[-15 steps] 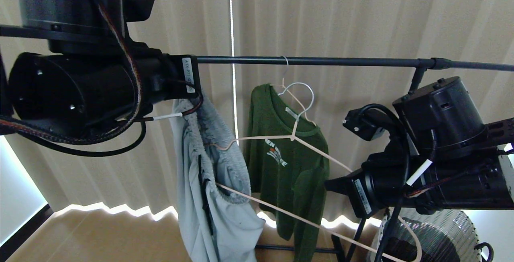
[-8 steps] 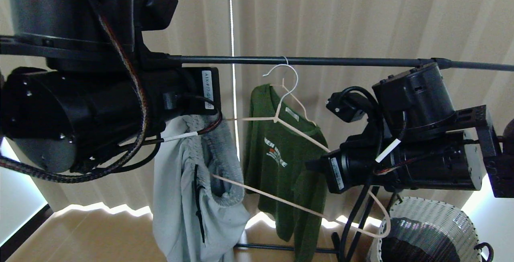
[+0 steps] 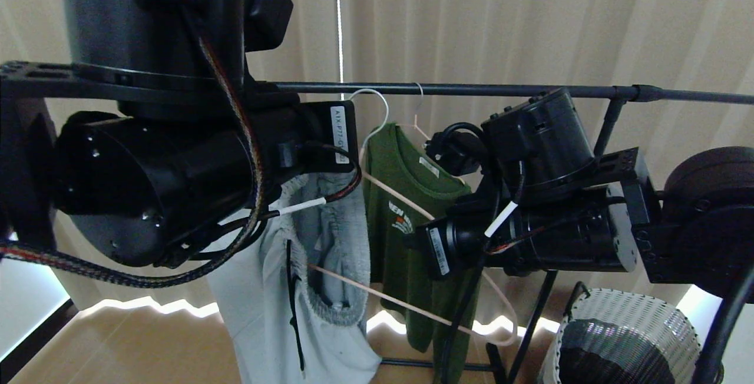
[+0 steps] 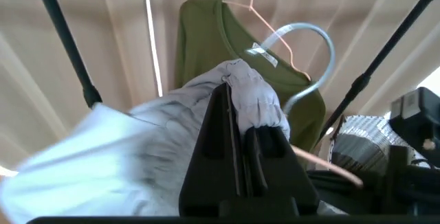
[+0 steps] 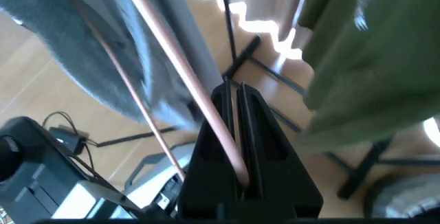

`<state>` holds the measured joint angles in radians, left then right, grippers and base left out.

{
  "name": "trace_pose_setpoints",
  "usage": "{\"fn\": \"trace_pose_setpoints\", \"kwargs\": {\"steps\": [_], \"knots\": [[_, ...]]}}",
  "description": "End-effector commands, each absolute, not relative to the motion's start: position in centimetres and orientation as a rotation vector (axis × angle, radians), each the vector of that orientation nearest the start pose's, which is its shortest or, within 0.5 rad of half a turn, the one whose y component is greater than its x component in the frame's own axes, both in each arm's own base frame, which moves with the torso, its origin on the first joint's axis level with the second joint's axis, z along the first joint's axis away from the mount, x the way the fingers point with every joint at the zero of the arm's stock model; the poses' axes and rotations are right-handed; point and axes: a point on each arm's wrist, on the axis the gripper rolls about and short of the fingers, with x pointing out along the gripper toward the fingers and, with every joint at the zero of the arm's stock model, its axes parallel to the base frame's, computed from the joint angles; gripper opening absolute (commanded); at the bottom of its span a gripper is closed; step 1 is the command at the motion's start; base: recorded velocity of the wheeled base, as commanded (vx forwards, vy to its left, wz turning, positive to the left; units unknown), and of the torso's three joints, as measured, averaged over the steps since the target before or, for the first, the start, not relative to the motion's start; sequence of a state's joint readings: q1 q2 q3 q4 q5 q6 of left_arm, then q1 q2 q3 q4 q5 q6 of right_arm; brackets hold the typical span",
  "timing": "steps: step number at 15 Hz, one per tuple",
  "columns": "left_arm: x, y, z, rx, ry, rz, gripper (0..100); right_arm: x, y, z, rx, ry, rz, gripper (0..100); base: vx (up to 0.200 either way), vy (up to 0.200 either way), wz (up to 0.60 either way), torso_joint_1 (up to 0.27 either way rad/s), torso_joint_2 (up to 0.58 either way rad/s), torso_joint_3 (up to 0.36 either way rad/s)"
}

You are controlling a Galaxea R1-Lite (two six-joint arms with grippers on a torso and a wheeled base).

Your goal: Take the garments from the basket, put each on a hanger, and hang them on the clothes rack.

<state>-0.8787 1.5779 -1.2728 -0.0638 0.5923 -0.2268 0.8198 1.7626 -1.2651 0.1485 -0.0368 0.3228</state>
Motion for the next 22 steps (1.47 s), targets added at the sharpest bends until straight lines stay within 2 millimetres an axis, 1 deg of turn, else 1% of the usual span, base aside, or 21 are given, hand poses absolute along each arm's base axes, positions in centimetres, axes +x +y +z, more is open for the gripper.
{"fn": "trace_pose_setpoints", "kwargs": {"steps": [1, 4, 5, 6, 7, 8, 9, 10, 11, 14, 15, 17, 18, 20, 22], "knots": [[19.4, -22.1, 29.0, -0.068, 0.220, -0.273, 0, 22.6, 25.4, 21.2, 0.021, 0.724, 0.666, 0, 0.000, 0.000, 0.00, 0.000, 0.00, 0.000], [19.1, -21.8, 28.9, -0.061, 0.227, -0.273, 0, 22.7, 25.5, 21.5, 0.025, 0.715, 0.666, 0, 0.000, 0.000, 0.00, 0.000, 0.00, 0.000], [18.5, -21.0, 29.2, -0.060, 0.219, -0.275, 0, 23.0, 25.1, 21.5, 0.031, 0.713, 0.652, 0, 0.000, 0.000, 0.00, 0.000, 0.00, 0.000], [17.9, -20.3, 29.3, -0.048, 0.218, -0.279, 0, 23.7, 24.4, 21.5, 0.039, 0.703, 0.608, 0, 0.000, 0.000, 0.00, 0.000, 0.00, 0.000], [17.3, -19.6, 29.2, -0.037, 0.220, -0.283, 0, 24.1, 24.2, 21.5, 0.036, 0.695, 0.574, 0, 0.000, 0.000, 0.00, 0.000, 0.00, 0.000], [17.2, -19.5, 29.1, -0.032, 0.223, -0.283, 0, 24.2, 24.1, 21.5, 0.036, 0.692, 0.567, 0, 0.000, 0.000, 0.00, 0.000, 0.00, 0.000], [16.5, -18.6, 28.8, -0.018, 0.226, -0.285, 0, 24.5, 23.6, 21.7, 0.044, 0.676, 0.537, 0, 0.000, 0.000, 0.00, 0.000, 0.00, 0.000], [16.2, -18.2, 28.6, -0.013, 0.229, -0.283, 0, 24.6, 23.5, 21.9, 0.048, 0.670, 0.529, 0, 0.000, 0.000, 0.00, 0.000, 0.00, 0.000], [16.0, -17.9, 28.3, -0.005, 0.236, -0.284, 0, 24.6, 23.1, 22.1, 0.054, 0.660, 0.517, 0, 0.000, 0.000, 0.00, 0.000, 0.00, 0.000], [15.5, -17.4, 25.3, 0.063, 0.309, -0.281, 0, 24.8, 23.2, 22.5, 0.088, 0.593, 0.527, 0, 0.000, 0.000, 0.00, 0.000, 0.00, 0.000], [15.5, -17.5, 24.9, 0.073, 0.321, -0.284, 0, 24.8, 23.1, 22.2, 0.092, 0.576, 0.532, 0, 0.000, 0.000, 0.00, 0.000, 0.00, 0.000], [15.3, -17.6, 24.8, 0.063, 0.328, -0.327, 0, 24.5, 23.0, 22.3, 0.098, 0.554, 0.540, 0, 0.000, 0.000, 0.00, 0.000, 0.00, 0.000], [14.7, -17.1, 25.0, 0.042, 0.339, -0.419, 0, 24.2, 22.9, 22.7, 0.100, 0.538, 0.549, 0, 0.000, 0.000, 0.00, 0.000, 0.00, 0.000], [14.0, -16.5, 25.1, 0.022, 0.352, -0.519, 0, 23.7, 22.9, 23.1, 0.104, 0.527, 0.562, 0, 0.000, 0.000, 0.00, 0.000, 0.00, 0.000], [13.8, -16.4, 24.9, 0.024, 0.358, -0.530, 0, 23.2, 22.9, 23.7, 0.107, 0.514, 0.576, 0, 0.000, 0.000, 0.00, 0.000, 0.00, 0.000]]}}
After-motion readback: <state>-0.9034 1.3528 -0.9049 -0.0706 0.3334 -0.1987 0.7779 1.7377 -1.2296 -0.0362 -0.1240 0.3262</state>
